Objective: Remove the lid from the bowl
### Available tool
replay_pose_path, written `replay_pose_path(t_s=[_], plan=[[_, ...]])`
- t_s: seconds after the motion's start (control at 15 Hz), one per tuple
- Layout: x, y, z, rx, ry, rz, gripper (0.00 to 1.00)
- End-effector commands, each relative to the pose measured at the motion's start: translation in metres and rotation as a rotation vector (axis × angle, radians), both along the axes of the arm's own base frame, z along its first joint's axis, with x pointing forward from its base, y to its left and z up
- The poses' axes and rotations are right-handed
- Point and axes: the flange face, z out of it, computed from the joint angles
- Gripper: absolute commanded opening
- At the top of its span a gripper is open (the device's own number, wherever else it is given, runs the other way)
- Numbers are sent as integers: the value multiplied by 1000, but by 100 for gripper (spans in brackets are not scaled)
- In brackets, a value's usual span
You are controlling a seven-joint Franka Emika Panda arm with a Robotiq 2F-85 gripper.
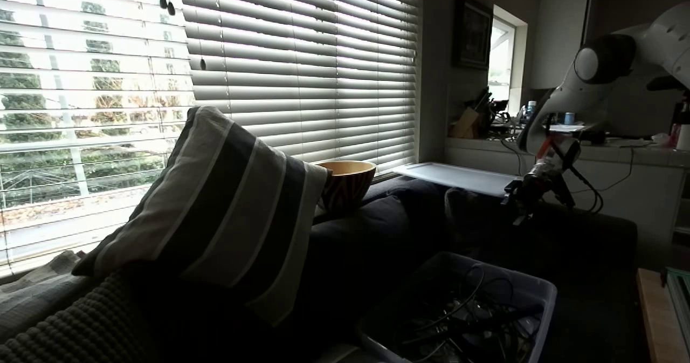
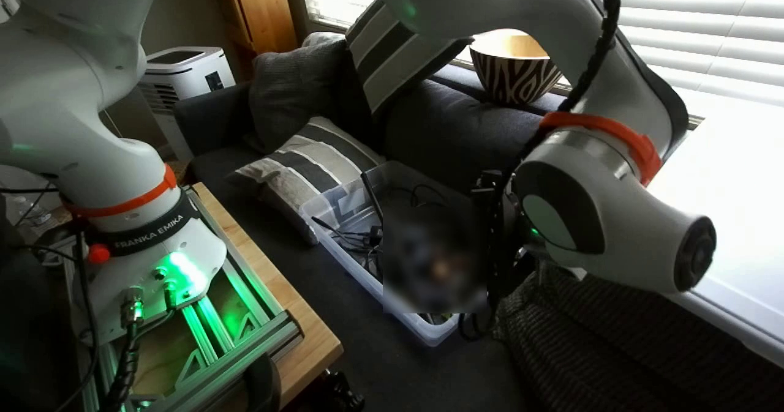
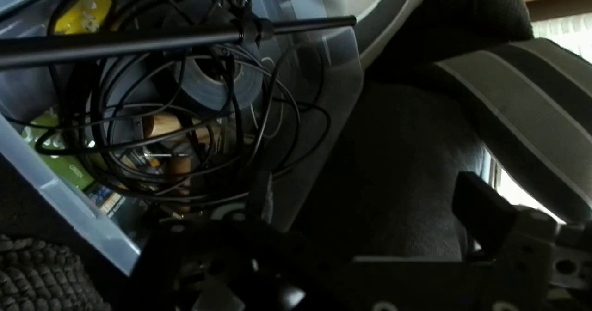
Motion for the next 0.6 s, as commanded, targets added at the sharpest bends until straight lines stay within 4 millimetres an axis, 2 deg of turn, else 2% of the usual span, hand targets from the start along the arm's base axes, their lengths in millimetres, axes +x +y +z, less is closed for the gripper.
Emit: replay_pose_path(t_s=[0.0,0.33,0.53], plan=[[22,39,12,-104,132,96,100],[62,93,16,-300,261,211,100],[75,120,25,-460,303,225,100]])
